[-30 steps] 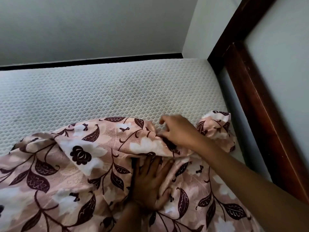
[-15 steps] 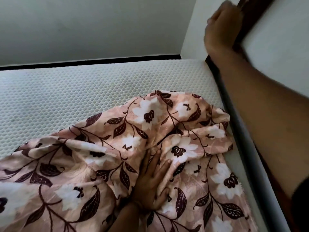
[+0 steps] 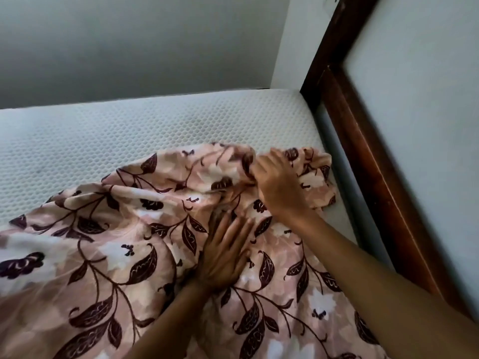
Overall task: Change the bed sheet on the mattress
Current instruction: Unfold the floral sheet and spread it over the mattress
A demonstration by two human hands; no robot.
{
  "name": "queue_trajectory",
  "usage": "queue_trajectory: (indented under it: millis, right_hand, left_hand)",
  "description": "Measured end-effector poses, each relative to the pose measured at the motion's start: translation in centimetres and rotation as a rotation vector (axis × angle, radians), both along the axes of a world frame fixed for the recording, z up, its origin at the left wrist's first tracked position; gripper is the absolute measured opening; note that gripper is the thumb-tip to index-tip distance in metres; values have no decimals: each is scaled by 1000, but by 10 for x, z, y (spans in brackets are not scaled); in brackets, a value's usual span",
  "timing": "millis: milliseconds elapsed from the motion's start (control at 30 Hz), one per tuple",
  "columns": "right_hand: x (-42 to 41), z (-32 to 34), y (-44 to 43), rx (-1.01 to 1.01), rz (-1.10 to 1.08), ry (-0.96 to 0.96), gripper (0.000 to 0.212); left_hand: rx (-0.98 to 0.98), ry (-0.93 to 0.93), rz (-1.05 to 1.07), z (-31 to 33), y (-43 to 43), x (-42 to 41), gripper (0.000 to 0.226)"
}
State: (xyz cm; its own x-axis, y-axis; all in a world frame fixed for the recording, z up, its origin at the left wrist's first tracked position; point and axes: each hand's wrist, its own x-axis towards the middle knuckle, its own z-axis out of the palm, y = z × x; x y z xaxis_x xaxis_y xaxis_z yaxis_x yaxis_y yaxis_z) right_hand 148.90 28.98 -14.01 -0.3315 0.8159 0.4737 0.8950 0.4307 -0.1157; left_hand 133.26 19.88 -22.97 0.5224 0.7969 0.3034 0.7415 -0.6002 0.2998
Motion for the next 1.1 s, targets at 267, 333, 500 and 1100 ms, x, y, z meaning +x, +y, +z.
queue_trajectory:
  millis: [267,333,500,1100]
  right_hand:
    - [32,-25,-111,-88,187,-155,18]
    - [29,-23,-116,-78,174,-146,19]
    - [35,-20,-126,-295,107,-95,19]
    - [43,136,-21,-170,-515,415,8]
  left_hand:
    - [174,-107,50,105,51,-4,30]
    - [-54,79,-9,119,91,9,35]
    - [-608,669,-15,127,122,24,34]
    - [-230,-567,551,256,104,3,25]
